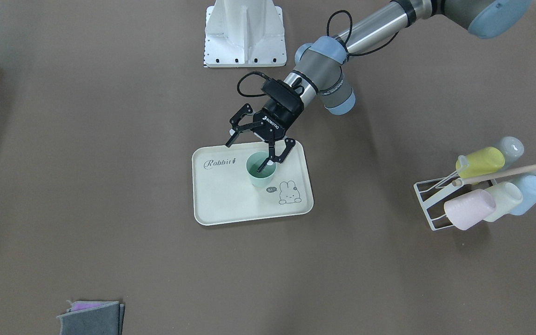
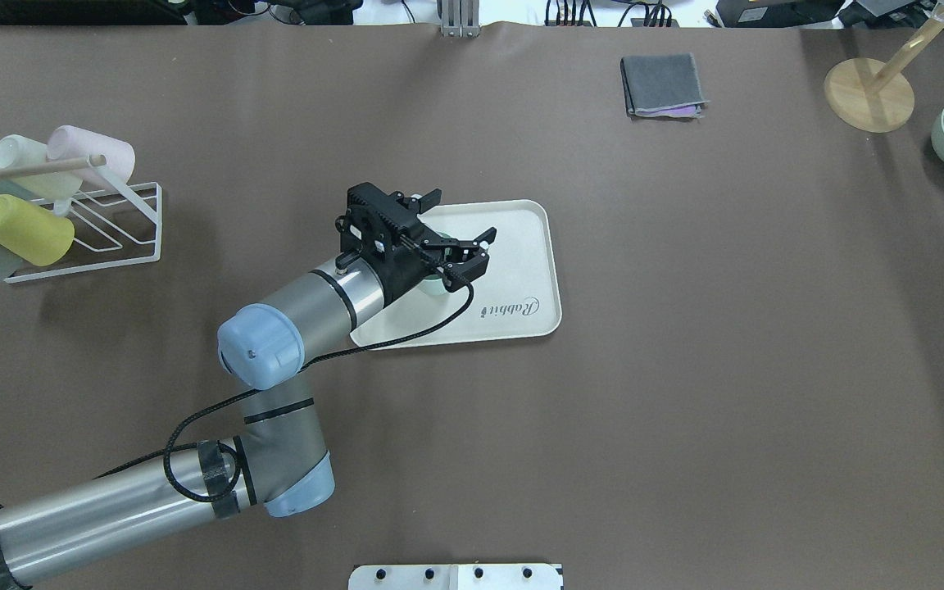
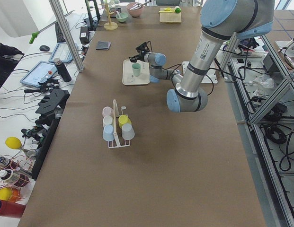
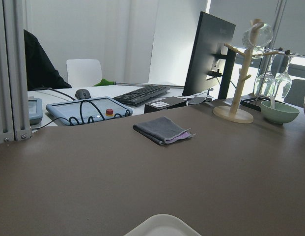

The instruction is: Pick up and place green cup on tray

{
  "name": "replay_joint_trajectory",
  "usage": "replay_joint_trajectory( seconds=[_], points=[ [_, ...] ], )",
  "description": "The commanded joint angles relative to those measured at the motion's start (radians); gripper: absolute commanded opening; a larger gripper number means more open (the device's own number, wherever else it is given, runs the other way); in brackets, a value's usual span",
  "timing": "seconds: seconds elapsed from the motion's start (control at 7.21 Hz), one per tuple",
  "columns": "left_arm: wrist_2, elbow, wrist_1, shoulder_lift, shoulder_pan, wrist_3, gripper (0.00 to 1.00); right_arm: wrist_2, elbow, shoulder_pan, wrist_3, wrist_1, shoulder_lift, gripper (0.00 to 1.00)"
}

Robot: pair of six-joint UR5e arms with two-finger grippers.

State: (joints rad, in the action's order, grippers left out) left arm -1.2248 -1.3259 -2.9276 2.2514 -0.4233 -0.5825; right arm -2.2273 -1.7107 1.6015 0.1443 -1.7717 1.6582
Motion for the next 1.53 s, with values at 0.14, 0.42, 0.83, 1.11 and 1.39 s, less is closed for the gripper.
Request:
replay_joint_trajectory(
  seconds=[0.14,0.42,0.83,1.11,1.39],
  points=[
    [-0.053,-0.170,0.379,0.060,-0.031,-0.002,0.98,0.000,0.000,0.000,0.000,0.000,0.000,1.00],
    [-0.074,-0.298,0.627,0.091,-0.049,-0.011,0.98,0.000,-0.001,0.000,0.000,0.000,0.000,1.00],
    [-0.334,-0.420,0.924,0.061,-0.191,-0.011,0.98,0.000,0.000,0.000,0.000,0.000,0.000,1.00],
    [-0.493,-0.495,0.993,-0.097,-0.265,-0.002,0.98,0.000,0.000,0.000,0.000,0.000,0.000,1.00],
    [-0.673,-0.486,1.152,-0.145,-0.366,0.001,0.98,0.000,0.000,0.000,0.000,0.000,0.000,1.00]
  ],
)
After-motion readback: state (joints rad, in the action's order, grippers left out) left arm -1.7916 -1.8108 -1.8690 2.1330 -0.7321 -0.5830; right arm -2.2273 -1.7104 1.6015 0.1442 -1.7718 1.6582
